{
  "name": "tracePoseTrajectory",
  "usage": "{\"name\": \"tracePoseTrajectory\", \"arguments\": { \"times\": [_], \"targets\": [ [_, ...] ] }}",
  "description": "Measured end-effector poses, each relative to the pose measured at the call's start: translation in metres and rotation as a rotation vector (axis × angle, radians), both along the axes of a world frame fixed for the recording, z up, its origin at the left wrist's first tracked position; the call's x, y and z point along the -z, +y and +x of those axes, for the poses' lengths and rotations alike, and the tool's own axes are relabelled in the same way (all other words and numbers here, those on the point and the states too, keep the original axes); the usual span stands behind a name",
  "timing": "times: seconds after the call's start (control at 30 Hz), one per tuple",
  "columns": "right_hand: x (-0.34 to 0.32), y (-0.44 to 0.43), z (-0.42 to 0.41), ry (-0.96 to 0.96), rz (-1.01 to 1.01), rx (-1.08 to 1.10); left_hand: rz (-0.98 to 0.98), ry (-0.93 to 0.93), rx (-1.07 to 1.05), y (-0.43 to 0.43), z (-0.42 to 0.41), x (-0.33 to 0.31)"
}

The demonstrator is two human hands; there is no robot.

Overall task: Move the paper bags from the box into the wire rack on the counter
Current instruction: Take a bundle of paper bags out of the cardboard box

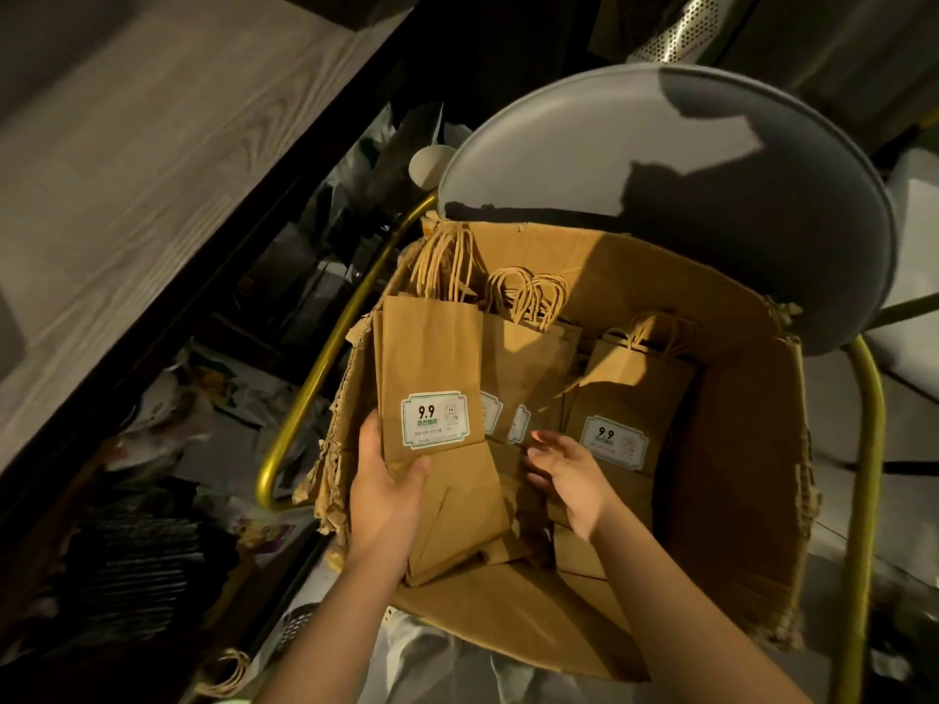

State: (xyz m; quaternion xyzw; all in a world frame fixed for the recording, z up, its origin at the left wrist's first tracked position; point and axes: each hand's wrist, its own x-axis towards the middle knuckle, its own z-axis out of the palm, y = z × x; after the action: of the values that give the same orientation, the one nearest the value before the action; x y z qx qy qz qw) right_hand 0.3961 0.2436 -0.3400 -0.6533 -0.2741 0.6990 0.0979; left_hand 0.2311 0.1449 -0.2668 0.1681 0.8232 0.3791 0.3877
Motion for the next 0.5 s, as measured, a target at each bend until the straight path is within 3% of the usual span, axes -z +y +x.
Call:
{"name": "tracePoseTrajectory", "arguments": {
  "times": [0.13,0.4,0.5],
  "targets": [
    [0.0,0.005,-0.011,0.045,-0.057,-0.005,-0.028,0.023,-0.041,0.001,0.0,-0.002],
    [0.014,0.007,-0.04,0.121,-0.193,0.19,-0.065,-0.003,-0.044,0.0,-0.001,-0.001],
    [0.009,0.007,-0.05,0.147,-0.2,0.078,-0.068,-0.017,-0.045,0.0,-0.001,0.001]
  ]
}}
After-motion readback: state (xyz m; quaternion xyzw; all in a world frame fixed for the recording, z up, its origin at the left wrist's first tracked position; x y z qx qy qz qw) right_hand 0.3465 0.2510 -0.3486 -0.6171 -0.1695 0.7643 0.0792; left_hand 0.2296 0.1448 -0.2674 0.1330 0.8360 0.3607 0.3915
